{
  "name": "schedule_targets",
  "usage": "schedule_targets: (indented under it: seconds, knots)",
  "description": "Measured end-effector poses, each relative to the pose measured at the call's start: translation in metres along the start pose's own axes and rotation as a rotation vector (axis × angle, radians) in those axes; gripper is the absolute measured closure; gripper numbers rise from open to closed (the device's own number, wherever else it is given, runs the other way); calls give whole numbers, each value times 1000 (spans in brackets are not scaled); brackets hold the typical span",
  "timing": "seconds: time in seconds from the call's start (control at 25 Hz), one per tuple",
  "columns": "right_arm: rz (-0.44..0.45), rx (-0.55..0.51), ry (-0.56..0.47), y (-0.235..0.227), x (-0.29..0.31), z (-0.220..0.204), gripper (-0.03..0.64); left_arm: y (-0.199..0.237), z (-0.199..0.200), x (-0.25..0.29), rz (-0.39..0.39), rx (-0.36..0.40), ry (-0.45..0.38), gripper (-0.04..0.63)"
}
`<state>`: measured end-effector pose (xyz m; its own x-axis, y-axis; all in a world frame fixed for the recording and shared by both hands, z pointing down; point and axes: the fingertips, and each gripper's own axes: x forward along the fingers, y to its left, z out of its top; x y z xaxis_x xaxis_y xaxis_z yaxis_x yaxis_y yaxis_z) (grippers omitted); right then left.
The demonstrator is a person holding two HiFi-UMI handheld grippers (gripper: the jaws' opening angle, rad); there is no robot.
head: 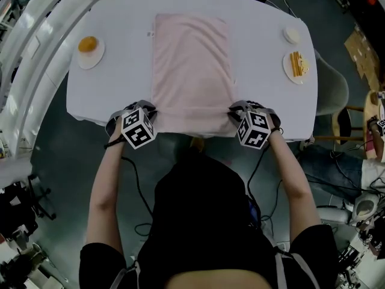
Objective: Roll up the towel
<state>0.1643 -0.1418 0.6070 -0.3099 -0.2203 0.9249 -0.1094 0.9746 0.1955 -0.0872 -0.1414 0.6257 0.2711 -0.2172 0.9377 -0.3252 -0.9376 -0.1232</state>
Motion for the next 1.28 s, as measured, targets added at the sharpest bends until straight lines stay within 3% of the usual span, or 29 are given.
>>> schedule_targets:
  seconds: [0.08, 0.2, 0.36, 0.84, 1.28]
  knots:
    - [-28, 28, 1, -7, -3, -1, 509, 3, -1, -2, 27, -21, -13, 551]
    - [-71, 86, -8, -19, -11, -4, 407, 11, -2, -8, 58, -103, -49, 451]
    - [-102, 121, -25, -23, -29, -2, 399, 16, -2, -25, 79, -162, -99, 442]
    - [-165, 55, -2, 20, -61, 13, 399, -12, -17, -73, 137, -54, -127, 442]
    - [-83, 7, 21, 83, -49, 20, 399, -73, -21, -63, 61, 63, -117, 442]
